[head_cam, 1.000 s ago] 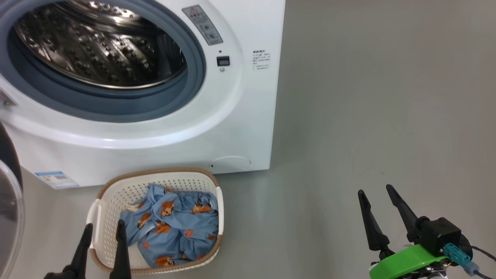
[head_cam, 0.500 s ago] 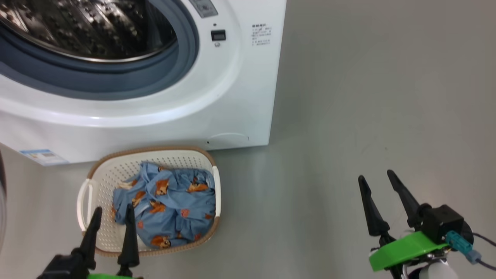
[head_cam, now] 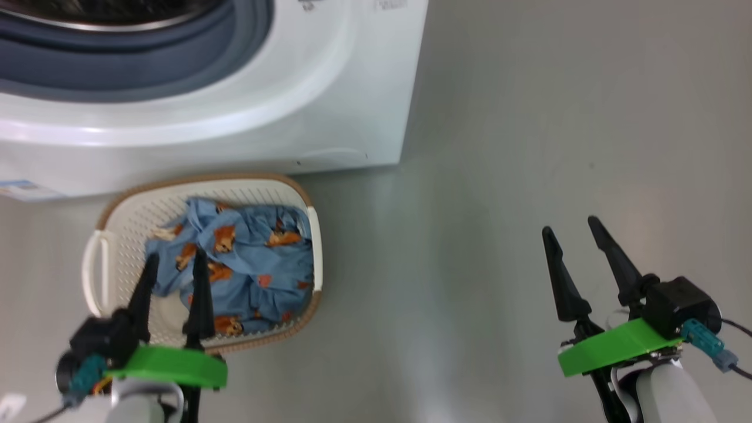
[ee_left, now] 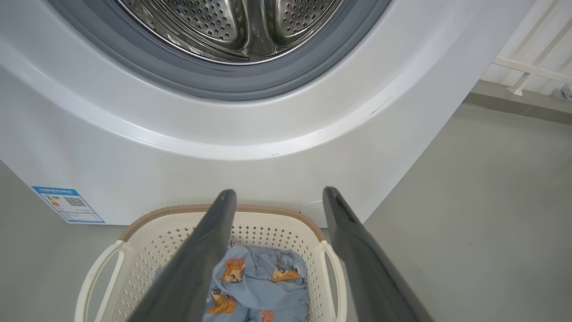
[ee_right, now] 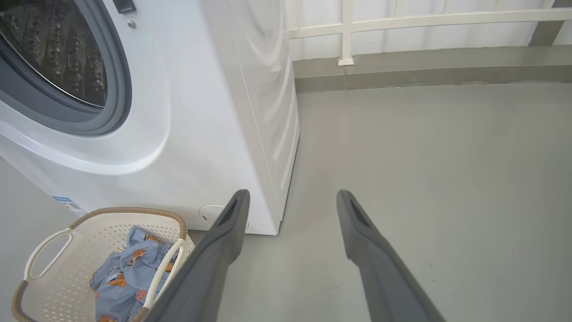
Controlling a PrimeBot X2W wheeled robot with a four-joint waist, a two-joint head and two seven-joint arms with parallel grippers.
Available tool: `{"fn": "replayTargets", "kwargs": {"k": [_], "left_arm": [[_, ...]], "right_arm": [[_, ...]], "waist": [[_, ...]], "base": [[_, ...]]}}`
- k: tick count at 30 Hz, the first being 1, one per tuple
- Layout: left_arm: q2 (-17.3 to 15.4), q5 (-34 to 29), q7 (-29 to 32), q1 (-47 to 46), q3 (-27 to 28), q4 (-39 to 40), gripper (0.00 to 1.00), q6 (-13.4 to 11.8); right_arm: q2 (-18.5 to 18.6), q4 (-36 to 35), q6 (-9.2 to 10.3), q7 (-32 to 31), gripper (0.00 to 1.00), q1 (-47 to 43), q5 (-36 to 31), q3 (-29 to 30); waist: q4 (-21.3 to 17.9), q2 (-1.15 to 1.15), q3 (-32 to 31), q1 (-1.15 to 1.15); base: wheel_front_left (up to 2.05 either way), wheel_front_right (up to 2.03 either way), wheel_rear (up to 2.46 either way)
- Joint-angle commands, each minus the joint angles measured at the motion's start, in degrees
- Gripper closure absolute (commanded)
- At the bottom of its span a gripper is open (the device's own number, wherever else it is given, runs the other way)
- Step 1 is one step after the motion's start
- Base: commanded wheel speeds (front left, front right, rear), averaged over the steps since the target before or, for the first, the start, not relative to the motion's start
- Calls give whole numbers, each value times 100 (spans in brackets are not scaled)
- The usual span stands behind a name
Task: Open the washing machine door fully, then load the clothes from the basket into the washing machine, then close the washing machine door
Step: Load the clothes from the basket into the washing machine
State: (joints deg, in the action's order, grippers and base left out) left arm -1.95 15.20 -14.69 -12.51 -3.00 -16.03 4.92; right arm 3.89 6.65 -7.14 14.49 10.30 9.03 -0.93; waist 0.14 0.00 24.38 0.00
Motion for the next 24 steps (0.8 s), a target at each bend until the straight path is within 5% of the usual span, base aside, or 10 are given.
{"fn": "replayTargets", "kwargs": {"k": [1,11,24], "left_arm": [[-93,-138,-31,-225,207,-12,0,68],[-101,-306,-31,-1106,413,-907,0,179],[-495,-247,-18,-2250,514,-2648,0,243]], "right_arm": [[16,-170,-35,51,0,100,4,-148],[-9,-303,-35,51,0,362,39,-173],[-52,-405,-35,51,0,603,99,-278]], "waist": [[-131,0,441,0],[-338,0,1229,0],[-625,0,2071,0]], "base": [[0,0,0],[0,0,0],[0,0,0]]}}
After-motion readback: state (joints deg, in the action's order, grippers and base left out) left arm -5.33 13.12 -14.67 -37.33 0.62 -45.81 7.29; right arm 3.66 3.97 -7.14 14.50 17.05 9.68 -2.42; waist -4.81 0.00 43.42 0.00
